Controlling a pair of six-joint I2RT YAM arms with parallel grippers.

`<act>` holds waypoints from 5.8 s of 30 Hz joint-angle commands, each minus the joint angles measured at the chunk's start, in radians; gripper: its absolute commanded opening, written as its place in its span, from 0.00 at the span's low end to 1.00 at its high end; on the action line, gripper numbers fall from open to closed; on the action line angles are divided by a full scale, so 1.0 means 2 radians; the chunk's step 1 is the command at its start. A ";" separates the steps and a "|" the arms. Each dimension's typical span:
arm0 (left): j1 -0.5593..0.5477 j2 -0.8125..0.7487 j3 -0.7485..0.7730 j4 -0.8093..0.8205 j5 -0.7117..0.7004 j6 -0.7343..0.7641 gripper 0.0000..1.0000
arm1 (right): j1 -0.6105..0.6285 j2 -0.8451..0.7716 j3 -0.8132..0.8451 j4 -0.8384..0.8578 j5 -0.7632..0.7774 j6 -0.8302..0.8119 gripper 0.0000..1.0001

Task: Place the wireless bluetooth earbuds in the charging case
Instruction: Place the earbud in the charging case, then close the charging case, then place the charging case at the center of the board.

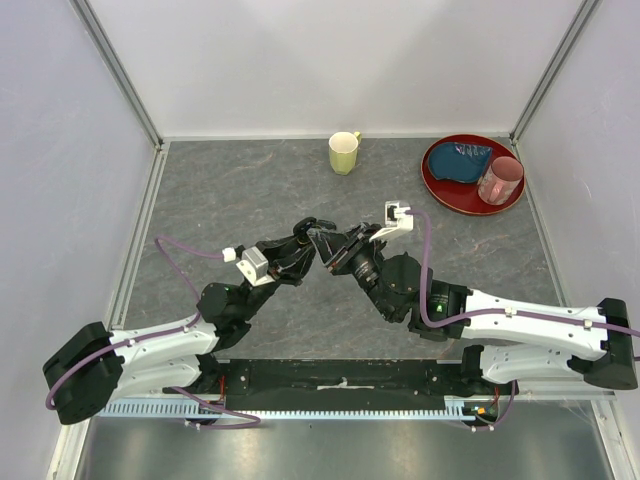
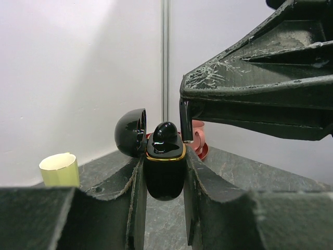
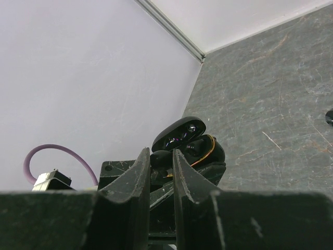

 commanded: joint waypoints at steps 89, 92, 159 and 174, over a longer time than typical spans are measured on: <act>-0.005 -0.028 0.016 0.059 0.017 0.013 0.02 | 0.002 -0.025 0.122 -0.092 0.013 -0.190 0.76; -0.004 -0.033 0.015 0.048 0.026 0.014 0.02 | -0.008 -0.038 0.107 -0.105 0.029 -0.181 0.78; 0.122 0.128 0.180 -0.454 0.174 -0.361 0.02 | -0.245 -0.099 0.034 -0.402 -0.078 0.047 0.84; 0.137 0.340 0.251 -0.437 0.252 -0.444 0.13 | -0.254 -0.079 0.017 -0.396 -0.137 0.051 0.85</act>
